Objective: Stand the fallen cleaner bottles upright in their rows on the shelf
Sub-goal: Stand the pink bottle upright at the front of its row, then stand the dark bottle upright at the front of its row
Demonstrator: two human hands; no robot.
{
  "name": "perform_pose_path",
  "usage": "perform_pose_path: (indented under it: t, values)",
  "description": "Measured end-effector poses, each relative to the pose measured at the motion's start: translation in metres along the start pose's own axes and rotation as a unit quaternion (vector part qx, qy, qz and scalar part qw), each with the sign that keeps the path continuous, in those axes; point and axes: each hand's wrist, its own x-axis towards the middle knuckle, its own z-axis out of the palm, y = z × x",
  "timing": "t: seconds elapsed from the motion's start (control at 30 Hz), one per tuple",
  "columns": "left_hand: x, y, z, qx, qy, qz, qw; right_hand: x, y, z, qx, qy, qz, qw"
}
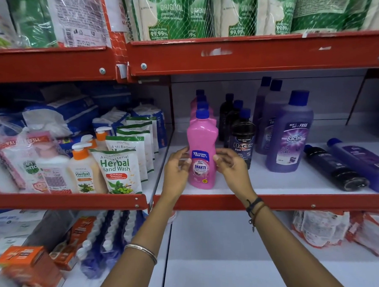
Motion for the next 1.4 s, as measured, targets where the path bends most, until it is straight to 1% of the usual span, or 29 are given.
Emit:
perform_pose_path:
  t: [0.17, 0.27, 0.33, 0.37, 0.4, 0.47, 0.53, 0.6, 0.67, 0.7, 0.77, 0.87, 0.97, 1.07, 1.13, 1.2, 1.3, 1.4]
  values:
    - [-0.008, 0.002, 0.004, 0.051, 0.028, 0.027, 0.998, 0.002, -0.002, 0.002, -0.015, 0.006, -0.008, 1.0]
    - [-0.014, 0.003, 0.007, 0.057, 0.043, 0.03, 0.997, 0.0, -0.005, 0.002, -0.017, 0.002, -0.01, 1.0]
    - [-0.021, 0.007, 0.013, 0.065, 0.072, 0.027, 0.995, -0.002, -0.007, -0.002, -0.01, 0.009, -0.008, 1.0]
    - [-0.025, 0.011, 0.016, 0.067, 0.098, 0.042, 0.992, -0.004, -0.009, -0.005, 0.0, 0.018, -0.003, 1.0]
    - [-0.031, 0.016, 0.022, 0.072, 0.129, 0.075, 0.986, -0.006, -0.012, -0.013, 0.007, 0.031, 0.001, 1.0]
    - [-0.04, 0.031, 0.036, 0.095, 0.174, 0.164, 0.966, -0.011, -0.015, -0.032, 0.01, 0.053, 0.0, 0.999]
    - [-0.046, 0.046, 0.058, 0.105, 0.17, 0.22, 0.955, -0.015, -0.015, -0.06, -0.001, 0.07, -0.007, 0.998]
    - [-0.05, 0.061, 0.085, 0.097, 0.139, 0.25, 0.953, -0.018, -0.016, -0.092, -0.028, 0.089, -0.016, 0.996]
    - [-0.05, 0.07, 0.115, 0.079, 0.096, 0.258, 0.958, -0.018, -0.018, -0.125, -0.052, 0.109, -0.019, 0.993]
    - [-0.049, 0.073, 0.131, 0.069, 0.069, 0.252, 0.963, -0.019, -0.018, -0.142, -0.064, 0.119, -0.018, 0.991]
    - [-0.046, 0.076, 0.166, 0.059, 0.007, 0.213, 0.975, -0.018, -0.016, -0.179, -0.097, 0.141, -0.01, 0.985]
    - [-0.044, 0.076, 0.216, 0.041, -0.095, 0.105, 0.989, -0.017, -0.01, -0.229, -0.182, 0.173, 0.016, 0.968]
    - [-0.043, 0.078, 0.265, 0.03, -0.154, 0.005, 0.988, -0.013, -0.002, -0.275, -0.277, 0.186, 0.051, 0.941]
    - [-0.039, 0.075, 0.309, 0.023, -0.178, -0.097, 0.979, -0.002, 0.011, -0.304, -0.342, 0.137, 0.112, 0.923]
    - [-0.033, 0.069, 0.331, 0.042, -0.187, -0.165, 0.968, 0.007, 0.019, -0.311, -0.375, 0.101, 0.16, 0.907]
    - [-0.027, 0.064, 0.349, 0.066, -0.195, -0.209, 0.956, 0.014, 0.023, -0.315, -0.396, 0.072, 0.193, 0.895]
    - [-0.023, 0.062, 0.365, 0.084, -0.173, -0.222, 0.956, 0.019, 0.023, -0.313, -0.403, 0.062, 0.207, 0.889]
    - [-0.026, 0.064, 0.365, 0.058, -0.151, -0.206, 0.965, 0.016, 0.026, -0.314, -0.395, 0.093, 0.168, 0.898]
